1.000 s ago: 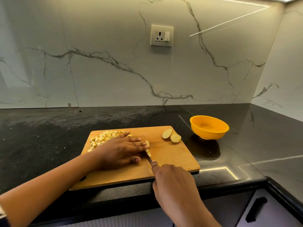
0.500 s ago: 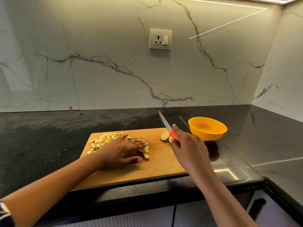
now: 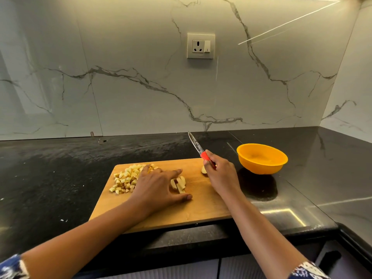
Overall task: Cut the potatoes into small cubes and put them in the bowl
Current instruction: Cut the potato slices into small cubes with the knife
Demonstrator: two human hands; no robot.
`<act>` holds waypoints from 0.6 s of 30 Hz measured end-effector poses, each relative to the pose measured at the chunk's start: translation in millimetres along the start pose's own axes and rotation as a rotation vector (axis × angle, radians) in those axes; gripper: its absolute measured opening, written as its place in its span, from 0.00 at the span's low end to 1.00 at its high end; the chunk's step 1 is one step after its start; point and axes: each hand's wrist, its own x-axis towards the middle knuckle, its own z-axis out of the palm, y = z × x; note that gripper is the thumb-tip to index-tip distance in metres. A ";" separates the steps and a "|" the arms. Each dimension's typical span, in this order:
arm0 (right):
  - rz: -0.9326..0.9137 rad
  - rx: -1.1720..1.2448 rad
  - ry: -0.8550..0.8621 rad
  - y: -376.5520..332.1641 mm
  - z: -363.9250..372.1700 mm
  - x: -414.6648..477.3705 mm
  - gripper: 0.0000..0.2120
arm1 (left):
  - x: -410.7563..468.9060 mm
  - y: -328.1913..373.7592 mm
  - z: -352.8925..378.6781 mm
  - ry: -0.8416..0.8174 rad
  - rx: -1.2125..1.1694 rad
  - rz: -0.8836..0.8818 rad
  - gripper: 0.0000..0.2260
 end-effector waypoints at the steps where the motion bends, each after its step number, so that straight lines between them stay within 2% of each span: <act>1: -0.007 -0.012 -0.006 -2.1 -0.1 -1.1 0.21 | 3.0 -1.0 1.0 -0.024 -0.047 -0.010 0.40; 3: -0.018 -0.017 -0.009 -4.0 -1.0 -2.0 0.22 | 6.7 -6.3 4.1 -0.040 -0.130 0.006 0.42; 6: -0.004 -0.038 -0.024 -3.9 -2.0 -1.9 0.22 | 9.9 -15.5 5.6 -0.027 -0.193 0.068 0.54; 8: -0.003 -0.041 -0.028 -3.0 -1.3 -1.2 0.22 | 11.2 -20.2 5.3 -0.013 -0.201 0.078 0.56; 13: -0.009 -0.034 -0.023 -1.5 -0.5 -1.4 0.21 | 12.0 -20.3 5.7 -0.059 -0.065 0.119 0.53; 15: -0.012 -0.031 -0.015 -1.4 -1.1 -1.8 0.21 | 9.1 -17.5 5.2 -0.074 -0.001 0.152 0.49; 18: -0.015 -0.032 -0.006 -0.2 -1.7 -2.5 0.21 | -2.5 -21.6 0.9 -0.015 0.032 0.197 0.45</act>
